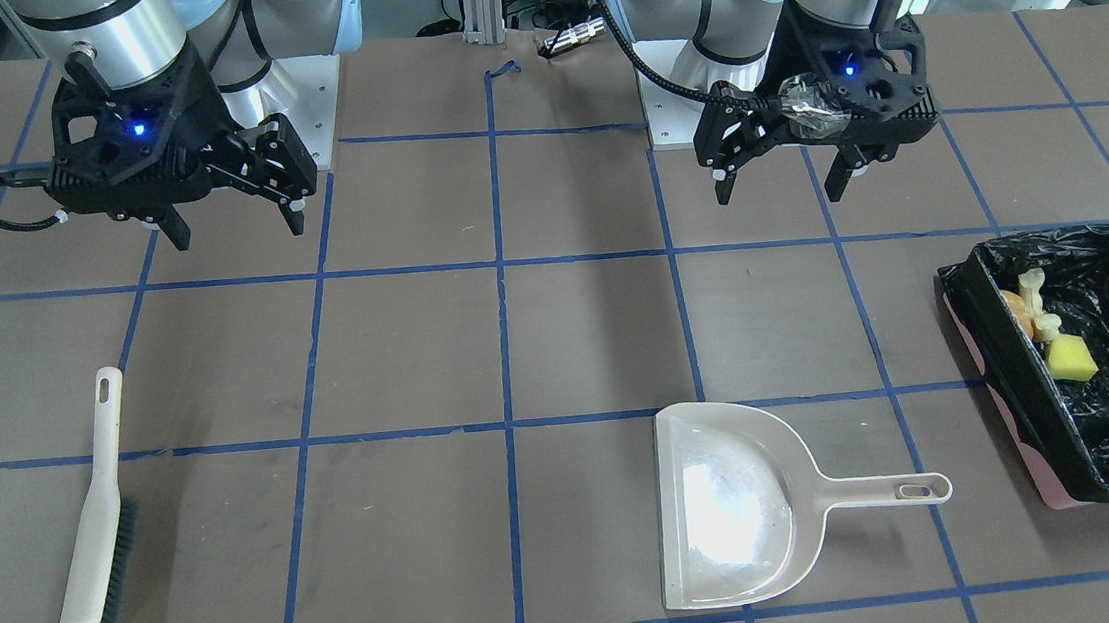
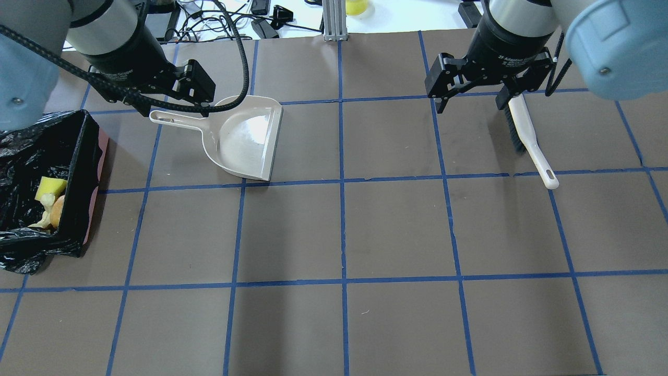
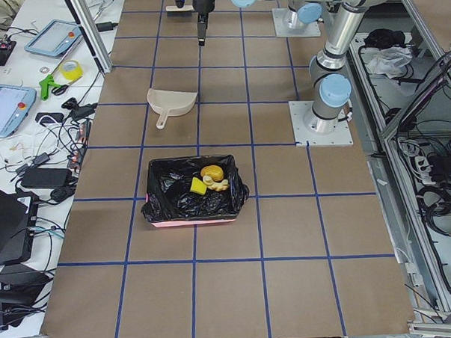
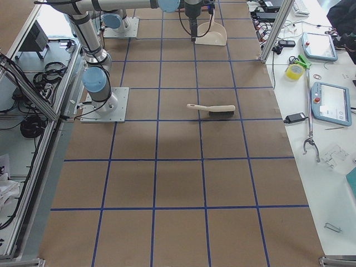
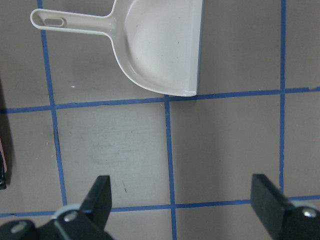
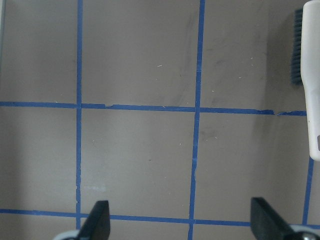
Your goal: Sweep and dump trash into bin
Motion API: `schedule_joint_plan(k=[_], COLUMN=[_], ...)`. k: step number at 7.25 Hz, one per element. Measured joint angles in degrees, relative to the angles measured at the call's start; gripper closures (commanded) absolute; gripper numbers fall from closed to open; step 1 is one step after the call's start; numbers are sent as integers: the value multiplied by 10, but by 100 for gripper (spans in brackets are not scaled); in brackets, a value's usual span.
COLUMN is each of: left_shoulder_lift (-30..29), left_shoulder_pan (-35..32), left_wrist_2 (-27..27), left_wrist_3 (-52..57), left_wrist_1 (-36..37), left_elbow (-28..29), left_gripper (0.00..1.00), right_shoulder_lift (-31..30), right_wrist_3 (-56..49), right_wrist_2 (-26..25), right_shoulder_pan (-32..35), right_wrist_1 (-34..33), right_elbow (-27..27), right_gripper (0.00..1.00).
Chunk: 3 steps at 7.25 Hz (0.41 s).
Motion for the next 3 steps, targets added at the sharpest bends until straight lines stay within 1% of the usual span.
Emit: schedule_joint_plan(k=[3], left_shoulder_lift=[6], left_shoulder_pan=[0], left_wrist_2=[0], left_wrist_3=[0], left_wrist_1=[-2], left_elbow=[-5], left_gripper=[0], right_shoulder_lift=[0], right_wrist_3=[0], right_wrist_2=[0], right_shoulder_pan=[0], right_wrist_1=[0], right_elbow=[0], right_gripper=[0])
